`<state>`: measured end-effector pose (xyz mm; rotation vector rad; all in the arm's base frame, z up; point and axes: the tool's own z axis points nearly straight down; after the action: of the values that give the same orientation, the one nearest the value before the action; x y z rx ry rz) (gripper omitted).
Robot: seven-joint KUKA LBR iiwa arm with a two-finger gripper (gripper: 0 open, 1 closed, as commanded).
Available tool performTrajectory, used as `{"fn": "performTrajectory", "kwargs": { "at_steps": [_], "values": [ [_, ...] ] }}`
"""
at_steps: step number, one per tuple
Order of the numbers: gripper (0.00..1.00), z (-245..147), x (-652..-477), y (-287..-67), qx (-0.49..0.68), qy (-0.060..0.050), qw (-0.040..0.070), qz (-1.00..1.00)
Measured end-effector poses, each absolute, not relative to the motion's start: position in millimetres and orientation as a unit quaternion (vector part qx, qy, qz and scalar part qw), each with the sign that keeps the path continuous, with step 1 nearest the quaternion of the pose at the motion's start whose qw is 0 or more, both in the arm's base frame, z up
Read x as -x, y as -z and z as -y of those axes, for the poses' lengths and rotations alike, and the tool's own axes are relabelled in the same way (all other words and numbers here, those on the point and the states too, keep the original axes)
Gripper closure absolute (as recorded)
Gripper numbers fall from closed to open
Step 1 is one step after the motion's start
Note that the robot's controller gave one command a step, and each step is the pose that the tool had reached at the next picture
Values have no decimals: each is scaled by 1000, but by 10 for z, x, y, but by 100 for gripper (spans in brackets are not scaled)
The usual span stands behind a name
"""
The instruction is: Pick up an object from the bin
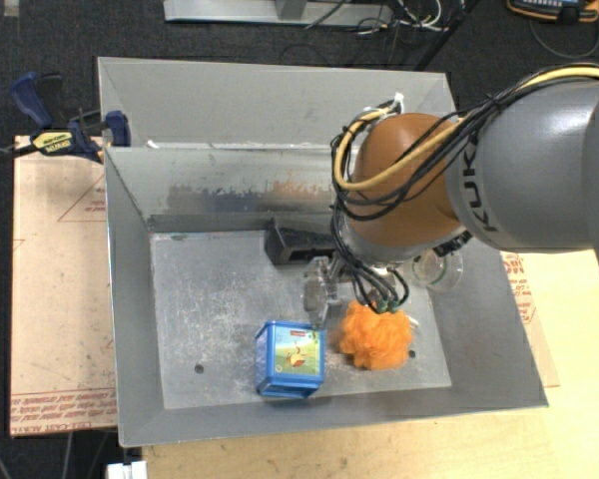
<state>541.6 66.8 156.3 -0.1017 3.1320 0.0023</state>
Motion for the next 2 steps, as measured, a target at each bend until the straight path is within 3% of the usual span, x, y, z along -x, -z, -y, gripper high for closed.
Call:
{"fn": "performTrajectory", "kwargs": {
  "at_steps": [1,2],
  "values": [
    [0,-592,-5234,-1210,21,-5,16,-1000],
    [0,-627,-5337,-1411,32,-2,8,-999]
  ]
}}
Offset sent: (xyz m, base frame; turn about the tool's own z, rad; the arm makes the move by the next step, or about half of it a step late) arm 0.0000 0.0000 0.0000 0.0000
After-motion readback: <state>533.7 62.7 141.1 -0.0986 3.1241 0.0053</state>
